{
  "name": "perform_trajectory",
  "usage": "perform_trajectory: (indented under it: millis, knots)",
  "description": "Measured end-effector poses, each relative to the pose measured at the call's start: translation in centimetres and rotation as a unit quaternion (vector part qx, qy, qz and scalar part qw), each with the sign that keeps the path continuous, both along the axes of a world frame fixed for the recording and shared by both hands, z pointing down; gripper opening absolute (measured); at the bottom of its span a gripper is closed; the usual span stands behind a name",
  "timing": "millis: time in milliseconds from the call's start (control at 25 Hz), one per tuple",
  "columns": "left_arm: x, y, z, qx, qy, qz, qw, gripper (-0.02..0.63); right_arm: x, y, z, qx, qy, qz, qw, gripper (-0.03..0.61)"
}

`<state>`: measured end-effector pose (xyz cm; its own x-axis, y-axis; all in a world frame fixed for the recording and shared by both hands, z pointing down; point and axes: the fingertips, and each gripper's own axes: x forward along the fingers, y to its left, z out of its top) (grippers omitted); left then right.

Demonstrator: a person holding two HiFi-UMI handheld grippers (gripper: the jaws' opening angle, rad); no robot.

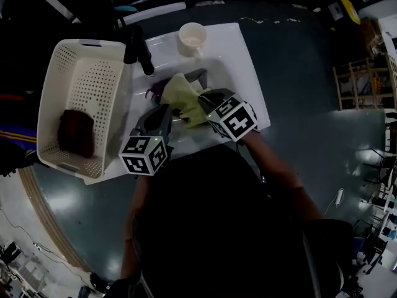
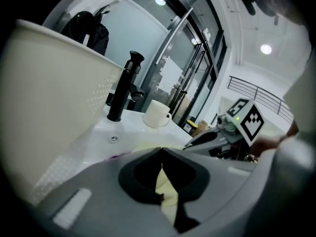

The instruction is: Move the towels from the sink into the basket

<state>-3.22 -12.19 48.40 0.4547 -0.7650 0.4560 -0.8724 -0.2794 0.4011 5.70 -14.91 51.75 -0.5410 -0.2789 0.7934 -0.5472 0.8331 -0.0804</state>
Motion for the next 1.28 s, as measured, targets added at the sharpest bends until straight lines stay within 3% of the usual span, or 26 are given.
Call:
perform_trajectory:
  millis: [320,720,880,1280]
  knots:
    - [-1.1,-0.5,-3.4,0.037,-0.007,-0.014,0.9992,0.005,-2.0,-0.2,-4.5,0.017,-0.06,-0.019,0.998,0.005]
    - [-2.0,0.4,-7.8,0.07,-0.01,-0.034,0.997,0.005,-4.9,0.7,-11.4,0.039,-0.147,-0.056,0.987,0.003]
    - [-2.8,0.9,-10.2,0.088,-0.007,-0.044,0.9951,0.005,-6.3,1.3,-14.5,0.052,-0.182,-0.079,0.979,0.005]
    - [-6.1,2.6,-15.4,0.135,-0.041,-0.079,0.9868,0.005,-10.5,2.5,-22.0,0.105,-0.263,-0.149,0.947,0.003]
